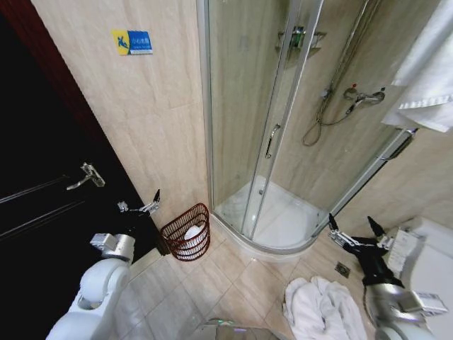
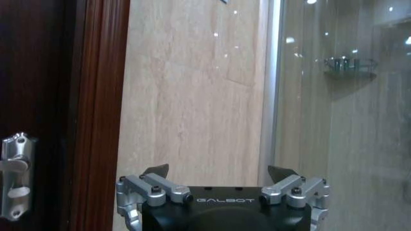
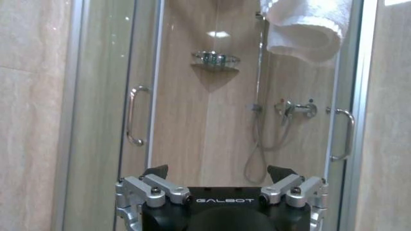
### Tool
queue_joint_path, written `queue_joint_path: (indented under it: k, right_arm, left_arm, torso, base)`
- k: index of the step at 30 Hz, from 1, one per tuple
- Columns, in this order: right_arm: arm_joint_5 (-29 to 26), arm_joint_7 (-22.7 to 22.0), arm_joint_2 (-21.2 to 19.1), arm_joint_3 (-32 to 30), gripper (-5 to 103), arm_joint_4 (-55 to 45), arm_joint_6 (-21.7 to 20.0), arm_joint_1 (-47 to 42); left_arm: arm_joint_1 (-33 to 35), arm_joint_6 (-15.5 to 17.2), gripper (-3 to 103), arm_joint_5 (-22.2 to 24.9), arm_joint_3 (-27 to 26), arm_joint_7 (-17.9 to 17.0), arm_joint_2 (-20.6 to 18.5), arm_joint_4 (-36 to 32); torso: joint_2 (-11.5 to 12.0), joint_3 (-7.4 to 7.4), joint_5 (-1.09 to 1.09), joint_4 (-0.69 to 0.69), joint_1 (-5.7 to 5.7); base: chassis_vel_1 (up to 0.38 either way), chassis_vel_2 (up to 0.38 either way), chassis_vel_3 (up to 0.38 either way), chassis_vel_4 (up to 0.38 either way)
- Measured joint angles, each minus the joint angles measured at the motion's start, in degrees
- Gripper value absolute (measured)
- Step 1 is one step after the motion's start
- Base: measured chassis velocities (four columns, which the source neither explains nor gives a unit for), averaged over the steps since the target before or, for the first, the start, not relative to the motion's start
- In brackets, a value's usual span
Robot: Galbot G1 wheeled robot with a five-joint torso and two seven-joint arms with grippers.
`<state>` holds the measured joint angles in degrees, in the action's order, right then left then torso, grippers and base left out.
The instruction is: Discard the used towel into the hamper.
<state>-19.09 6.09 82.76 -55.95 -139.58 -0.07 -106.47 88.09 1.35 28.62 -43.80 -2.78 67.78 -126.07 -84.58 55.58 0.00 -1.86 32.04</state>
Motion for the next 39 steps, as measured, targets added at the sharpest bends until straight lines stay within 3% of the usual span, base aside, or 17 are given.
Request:
queue_joint_path:
  k: [39]
  right_arm:
    - [2.3, 1.0, 1.2, 2.0, 100, -0.4, -0.6, -0.2]
  left_arm:
    - [1.0, -1.1, 100, -0.3, -0.8, 0.0, 0.2, 0.1]
  torso:
    - [0.0, 0.0, 0.0, 0.0, 0.01]
  base:
    - [-0.025, -0.029, 0.024, 0.031]
